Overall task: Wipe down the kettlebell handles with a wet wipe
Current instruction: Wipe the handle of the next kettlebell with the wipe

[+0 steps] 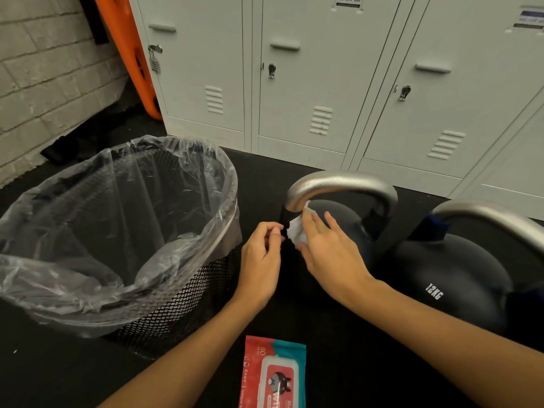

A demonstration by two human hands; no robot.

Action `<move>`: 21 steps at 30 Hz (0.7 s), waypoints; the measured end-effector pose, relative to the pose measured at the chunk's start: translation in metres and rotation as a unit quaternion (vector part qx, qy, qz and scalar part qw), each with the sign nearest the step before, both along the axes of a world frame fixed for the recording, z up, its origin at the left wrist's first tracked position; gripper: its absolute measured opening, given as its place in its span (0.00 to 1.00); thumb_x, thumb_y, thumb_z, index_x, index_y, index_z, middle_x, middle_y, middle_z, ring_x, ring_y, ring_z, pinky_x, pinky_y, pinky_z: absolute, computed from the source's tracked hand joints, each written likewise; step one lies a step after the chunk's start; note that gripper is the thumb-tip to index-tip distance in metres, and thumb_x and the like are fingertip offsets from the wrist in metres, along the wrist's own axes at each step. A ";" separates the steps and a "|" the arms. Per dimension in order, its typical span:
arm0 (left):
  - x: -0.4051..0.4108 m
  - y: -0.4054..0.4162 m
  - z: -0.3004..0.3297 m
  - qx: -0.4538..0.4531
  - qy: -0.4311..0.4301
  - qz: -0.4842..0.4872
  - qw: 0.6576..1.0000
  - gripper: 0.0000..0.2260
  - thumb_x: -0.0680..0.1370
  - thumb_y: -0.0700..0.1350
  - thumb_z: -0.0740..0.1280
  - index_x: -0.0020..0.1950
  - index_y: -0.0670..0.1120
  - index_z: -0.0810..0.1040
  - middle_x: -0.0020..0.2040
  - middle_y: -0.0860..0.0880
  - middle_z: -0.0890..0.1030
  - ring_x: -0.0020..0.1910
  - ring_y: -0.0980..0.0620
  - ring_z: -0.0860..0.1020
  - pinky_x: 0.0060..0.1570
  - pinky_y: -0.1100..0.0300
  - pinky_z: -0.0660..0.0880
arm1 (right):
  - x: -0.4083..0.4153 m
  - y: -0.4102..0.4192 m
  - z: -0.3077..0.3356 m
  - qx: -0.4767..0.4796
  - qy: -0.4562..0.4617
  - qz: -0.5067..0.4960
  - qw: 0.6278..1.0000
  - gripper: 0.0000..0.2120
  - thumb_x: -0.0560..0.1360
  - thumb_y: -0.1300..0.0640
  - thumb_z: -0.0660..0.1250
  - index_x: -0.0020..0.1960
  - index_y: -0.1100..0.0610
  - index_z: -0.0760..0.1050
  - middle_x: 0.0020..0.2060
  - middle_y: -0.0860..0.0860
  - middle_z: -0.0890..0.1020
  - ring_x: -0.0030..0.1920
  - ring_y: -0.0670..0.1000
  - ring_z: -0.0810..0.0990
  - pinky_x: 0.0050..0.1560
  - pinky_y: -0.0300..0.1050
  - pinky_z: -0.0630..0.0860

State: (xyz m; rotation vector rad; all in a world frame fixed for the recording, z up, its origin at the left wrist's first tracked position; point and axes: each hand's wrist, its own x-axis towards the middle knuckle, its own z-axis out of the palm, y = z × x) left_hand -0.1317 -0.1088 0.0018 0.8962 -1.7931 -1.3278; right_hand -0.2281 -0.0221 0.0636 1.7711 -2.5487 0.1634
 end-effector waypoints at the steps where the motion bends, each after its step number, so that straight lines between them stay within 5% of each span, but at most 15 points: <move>1: -0.001 0.000 0.000 -0.004 0.004 0.001 1.000 0.08 0.82 0.46 0.58 0.54 0.51 0.77 0.47 0.54 0.80 0.47 0.62 0.78 0.48 0.68 0.74 | 0.001 0.003 -0.001 0.000 0.000 -0.002 1.000 0.33 0.83 0.58 0.58 0.80 0.61 0.43 0.79 0.55 0.55 0.79 0.53 0.50 0.66 0.37 0.38; 8: -0.002 0.002 0.002 0.000 0.020 0.021 1.000 0.09 0.82 0.45 0.58 0.51 0.52 0.77 0.45 0.52 0.81 0.46 0.57 0.80 0.46 0.63 0.76 | 0.010 0.010 0.001 0.104 0.039 0.106 0.988 0.36 0.80 0.63 0.61 0.79 0.61 0.41 0.79 0.57 0.51 0.79 0.54 0.47 0.65 0.38 0.35; 11: 0.002 -0.001 0.000 0.000 0.015 0.044 0.999 0.09 0.82 0.44 0.58 0.51 0.50 0.77 0.45 0.51 0.80 0.46 0.55 0.79 0.46 0.64 0.74 | 0.004 0.008 -0.009 0.126 -0.032 0.137 0.982 0.32 0.81 0.63 0.59 0.80 0.55 0.47 0.78 0.55 0.58 0.79 0.53 0.51 0.74 0.41 0.49; 14: 0.007 -0.003 0.001 0.013 0.012 0.056 0.998 0.09 0.82 0.44 0.58 0.50 0.50 0.77 0.42 0.52 0.78 0.40 0.58 0.76 0.41 0.70 0.71 | -0.004 0.010 -0.009 0.161 -0.162 0.143 0.963 0.26 0.82 0.60 0.59 0.77 0.47 0.59 0.71 0.55 0.71 0.75 0.51 0.64 0.73 0.47 0.64; 17: 0.006 0.001 0.007 0.042 0.041 0.039 0.997 0.09 0.82 0.45 0.58 0.49 0.50 0.78 0.39 0.53 0.78 0.37 0.59 0.75 0.39 0.69 0.71 | -0.014 0.012 0.014 0.102 -0.205 0.142 0.963 0.20 0.81 0.58 0.62 0.71 0.46 0.71 0.61 0.47 0.81 0.59 0.44 0.78 0.60 0.34 0.69; 21: 0.002 0.012 0.026 0.039 0.110 -0.037 0.992 0.13 0.83 0.48 0.56 0.46 0.49 0.77 0.37 0.54 0.79 0.38 0.58 0.76 0.39 0.67 0.71 | -0.031 0.010 0.046 -0.019 -0.314 0.100 0.944 0.10 0.79 0.54 0.66 0.59 0.47 0.80 0.48 0.46 0.85 0.50 0.44 0.82 0.58 0.48 0.77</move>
